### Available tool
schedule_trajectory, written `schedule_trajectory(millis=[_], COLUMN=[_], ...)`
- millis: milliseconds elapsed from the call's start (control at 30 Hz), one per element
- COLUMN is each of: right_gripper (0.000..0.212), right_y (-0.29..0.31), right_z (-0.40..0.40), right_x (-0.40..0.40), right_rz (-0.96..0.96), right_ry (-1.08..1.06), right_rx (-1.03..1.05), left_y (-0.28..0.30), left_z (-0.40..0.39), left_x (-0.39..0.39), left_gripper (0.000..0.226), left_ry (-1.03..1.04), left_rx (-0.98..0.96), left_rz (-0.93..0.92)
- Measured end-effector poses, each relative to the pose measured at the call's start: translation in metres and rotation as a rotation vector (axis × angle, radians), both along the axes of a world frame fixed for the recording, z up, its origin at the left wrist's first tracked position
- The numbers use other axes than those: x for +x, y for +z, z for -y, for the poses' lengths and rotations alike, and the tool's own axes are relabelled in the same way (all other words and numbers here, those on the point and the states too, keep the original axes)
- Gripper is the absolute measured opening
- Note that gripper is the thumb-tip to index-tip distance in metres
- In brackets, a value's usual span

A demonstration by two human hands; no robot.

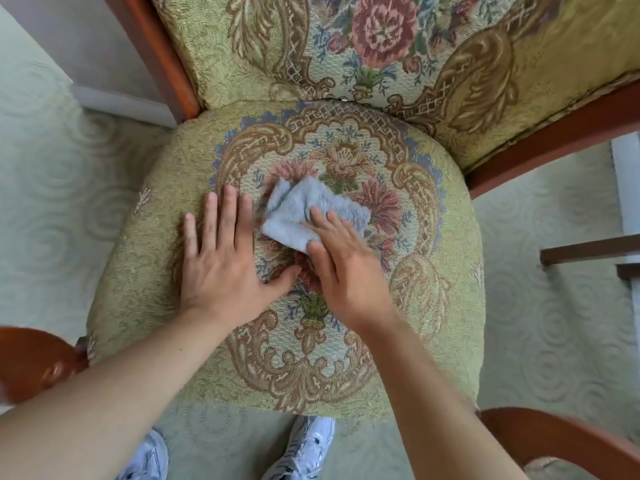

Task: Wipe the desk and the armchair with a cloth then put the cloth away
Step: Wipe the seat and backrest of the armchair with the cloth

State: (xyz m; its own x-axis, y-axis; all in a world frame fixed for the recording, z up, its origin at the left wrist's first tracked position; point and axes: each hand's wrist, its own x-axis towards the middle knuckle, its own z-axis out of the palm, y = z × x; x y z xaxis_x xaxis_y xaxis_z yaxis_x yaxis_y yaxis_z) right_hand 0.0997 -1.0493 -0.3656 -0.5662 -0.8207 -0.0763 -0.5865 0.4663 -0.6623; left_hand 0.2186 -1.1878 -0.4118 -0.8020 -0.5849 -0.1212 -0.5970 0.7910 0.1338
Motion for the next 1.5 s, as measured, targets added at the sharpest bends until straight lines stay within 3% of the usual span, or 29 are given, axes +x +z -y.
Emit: schedule_trajectory(millis=[67, 133, 233, 333, 400, 500, 667, 867, 967, 1133, 1333, 1400, 1500], right_gripper=[0.031, 0.043, 0.047, 0.041, 0.041, 0.046, 0.040, 0.045, 0.045, 0.042, 0.046, 0.044, 0.037], right_y=[0.010, 0.021, 0.033, 0.027, 0.008, -0.016, -0.014, -0.008, -0.013, -0.014, -0.018, -0.019, -0.016], right_z=[-0.029, -0.051, -0.080, -0.095, -0.091, -0.060, -0.006, 0.046, 0.035, -0.013, -0.045, -0.024, 0.020], right_x=[0.006, -0.002, -0.038, -0.071, -0.082, -0.083, -0.076, -0.040, -0.031, -0.041, -0.048, -0.043, -0.038], right_rz=[0.225, 0.306, 0.164, -0.006, -0.013, 0.039, -0.180, -0.184, -0.243, -0.332, -0.101, -0.103, -0.174], right_ry=[-0.254, -0.609, -1.126, -1.314, -1.299, -1.084, -0.686, -0.131, -0.009, -0.148, -0.854, -0.890, -0.662], right_rx=[-0.117, -0.208, -0.335, -0.300, -0.111, 0.216, 0.100, 0.102, 0.141, 0.165, 0.203, 0.174, 0.111], left_y=[-0.001, -0.001, 0.000, 0.000, 0.001, 0.000, 0.000, 0.001, 0.001, -0.001, -0.004, -0.004, -0.004], left_z=[0.000, 0.001, 0.001, 0.001, 0.001, 0.001, 0.000, -0.001, -0.002, 0.000, 0.001, 0.001, 0.001], left_x=[0.001, 0.001, 0.001, 0.000, 0.000, 0.000, -0.002, -0.001, -0.001, 0.000, 0.000, 0.000, 0.000], left_gripper=[0.118, 0.119, 0.119, 0.119, 0.119, 0.119, 0.120, 0.120, 0.119, 0.117, 0.119, 0.120, 0.120], left_ry=[-0.004, -0.002, -0.004, -0.003, 0.000, 0.001, 0.001, 0.008, 0.011, 0.005, 0.002, 0.010, 0.012], left_rx=[-0.003, 0.001, 0.005, 0.008, 0.006, 0.006, 0.000, -0.003, -0.004, -0.027, -0.029, -0.024, -0.024], left_rz=[0.006, 0.018, 0.032, 0.035, 0.036, 0.046, 0.057, 0.029, 0.009, 0.018, 0.034, 0.032, 0.024])
